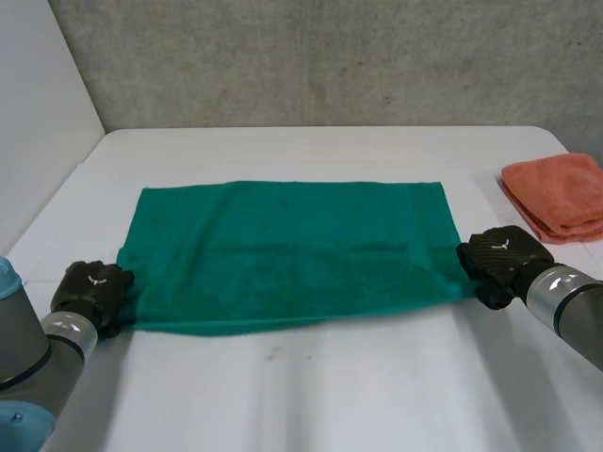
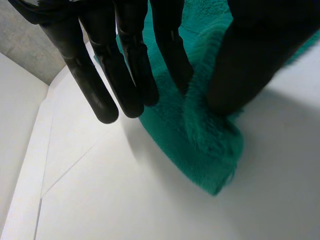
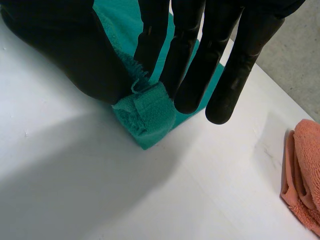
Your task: Fold the laundry.
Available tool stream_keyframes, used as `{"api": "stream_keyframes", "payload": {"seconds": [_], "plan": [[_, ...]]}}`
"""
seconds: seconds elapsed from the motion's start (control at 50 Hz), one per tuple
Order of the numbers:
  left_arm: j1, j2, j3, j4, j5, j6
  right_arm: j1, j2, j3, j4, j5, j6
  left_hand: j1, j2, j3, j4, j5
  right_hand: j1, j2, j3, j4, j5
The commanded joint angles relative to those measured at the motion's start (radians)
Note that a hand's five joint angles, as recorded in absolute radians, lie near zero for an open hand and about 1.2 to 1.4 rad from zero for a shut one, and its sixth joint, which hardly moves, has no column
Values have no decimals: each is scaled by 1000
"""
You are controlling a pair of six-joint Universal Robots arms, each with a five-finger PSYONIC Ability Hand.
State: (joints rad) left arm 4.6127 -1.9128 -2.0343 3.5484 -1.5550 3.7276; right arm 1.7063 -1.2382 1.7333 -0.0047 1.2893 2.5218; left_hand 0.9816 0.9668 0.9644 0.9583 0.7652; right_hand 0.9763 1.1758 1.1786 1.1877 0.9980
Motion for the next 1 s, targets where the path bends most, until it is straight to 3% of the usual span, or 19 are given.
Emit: {"api": "stream_keyframes", "payload": {"seconds": [0.02, 0.2, 0.32, 0.46, 0.52, 0.68, 0.8, 1.0], "plan": [[2, 0, 16, -5, 4, 0, 1, -1, -1, 0, -4, 0, 415, 429, 432, 438, 457, 420, 220, 218, 209, 224], [20, 107, 12, -107, 7, 1, -1, -12, -21, 95, -2, -52, 415, 429, 432, 438, 457, 420, 220, 218, 209, 224], [17, 213, 2, -308, 35, 27, -33, -61, -32, 455, 1, -338, 415, 429, 432, 438, 457, 420, 220, 218, 209, 224], [26, 313, -60, -517, 78, 293, -105, -148, 8, 670, 7, -560, 415, 429, 432, 438, 457, 420, 220, 218, 209, 224], [18, 330, -64, -549, 76, 350, -120, -170, 5, 670, 7, -574, 415, 429, 432, 438, 457, 420, 220, 218, 209, 224], [0, 281, 67, -487, 75, 339, -113, -140, -60, 570, -4, -490, 415, 429, 432, 438, 457, 420, 220, 218, 209, 224], [-113, 51, 306, -398, 44, 246, -65, 25, -202, 384, 42, -338, 415, 429, 432, 438, 457, 420, 220, 218, 209, 224], [-181, -285, 695, -369, -94, 181, 76, 256, -460, 192, 205, -296, 415, 429, 432, 438, 457, 420, 220, 218, 209, 224]]}}
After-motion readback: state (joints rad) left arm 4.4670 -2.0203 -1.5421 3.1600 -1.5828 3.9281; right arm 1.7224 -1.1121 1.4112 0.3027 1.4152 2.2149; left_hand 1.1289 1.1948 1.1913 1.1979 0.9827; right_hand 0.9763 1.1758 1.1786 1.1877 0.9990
